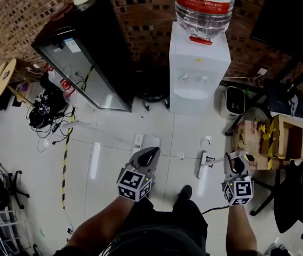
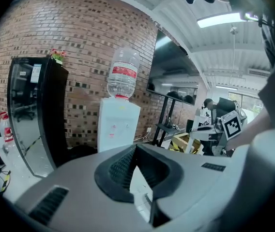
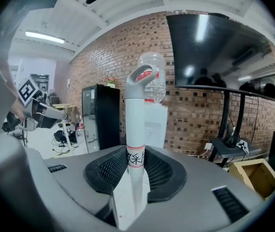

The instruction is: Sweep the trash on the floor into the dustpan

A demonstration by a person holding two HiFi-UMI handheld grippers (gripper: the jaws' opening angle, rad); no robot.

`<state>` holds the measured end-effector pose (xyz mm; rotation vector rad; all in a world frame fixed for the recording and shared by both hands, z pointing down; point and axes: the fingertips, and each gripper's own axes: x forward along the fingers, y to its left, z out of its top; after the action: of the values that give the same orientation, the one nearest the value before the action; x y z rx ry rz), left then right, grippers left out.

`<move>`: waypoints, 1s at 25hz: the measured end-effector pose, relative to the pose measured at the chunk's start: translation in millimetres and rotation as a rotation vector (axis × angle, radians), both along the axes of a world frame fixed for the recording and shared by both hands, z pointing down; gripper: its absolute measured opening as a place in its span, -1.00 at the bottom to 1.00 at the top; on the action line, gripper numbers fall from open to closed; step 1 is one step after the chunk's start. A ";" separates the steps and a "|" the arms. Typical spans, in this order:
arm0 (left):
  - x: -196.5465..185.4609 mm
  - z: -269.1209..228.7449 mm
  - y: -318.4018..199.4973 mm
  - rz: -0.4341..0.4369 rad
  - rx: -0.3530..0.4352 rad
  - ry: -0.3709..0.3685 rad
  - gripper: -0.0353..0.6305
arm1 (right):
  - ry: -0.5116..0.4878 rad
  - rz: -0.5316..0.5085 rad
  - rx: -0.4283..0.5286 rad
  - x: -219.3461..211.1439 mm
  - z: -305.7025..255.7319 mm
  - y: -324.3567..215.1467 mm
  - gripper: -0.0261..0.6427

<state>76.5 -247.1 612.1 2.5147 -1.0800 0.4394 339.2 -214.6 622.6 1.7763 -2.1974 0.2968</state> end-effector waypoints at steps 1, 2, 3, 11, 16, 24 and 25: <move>-7.1 2.9 -6.9 -0.003 -0.001 0.000 -0.87 | 0.001 -0.003 -0.003 -10.7 2.4 -8.9 -0.53; -14.3 5.4 -13.9 -0.005 -0.001 0.001 -0.87 | 0.004 -0.009 -0.006 -23.1 5.0 -17.9 -0.53; -21.7 7.9 -21.2 -0.007 -0.002 0.002 -0.87 | 0.007 -0.017 -0.010 -36.8 7.4 -27.0 -0.53; -63.5 20.9 -71.6 -0.017 -0.029 0.028 -0.87 | 0.004 -0.050 -0.040 -142.9 19.6 -97.6 -0.52; -103.2 27.2 -92.7 -0.037 -0.042 0.035 -0.87 | -0.034 -0.054 -0.042 -196.0 20.1 -128.5 -0.52; -187.6 25.5 -110.2 -0.100 -0.057 0.040 -0.87 | -0.107 -0.108 -0.053 -302.1 18.4 -164.0 -0.52; -196.6 24.2 -110.2 -0.106 -0.058 0.041 -0.87 | -0.111 -0.118 -0.054 -314.6 17.4 -166.2 -0.52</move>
<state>-120.1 -357.3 636.3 2.3931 -1.1612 0.3820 24.6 -380.8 640.0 1.6305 -2.3369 0.4325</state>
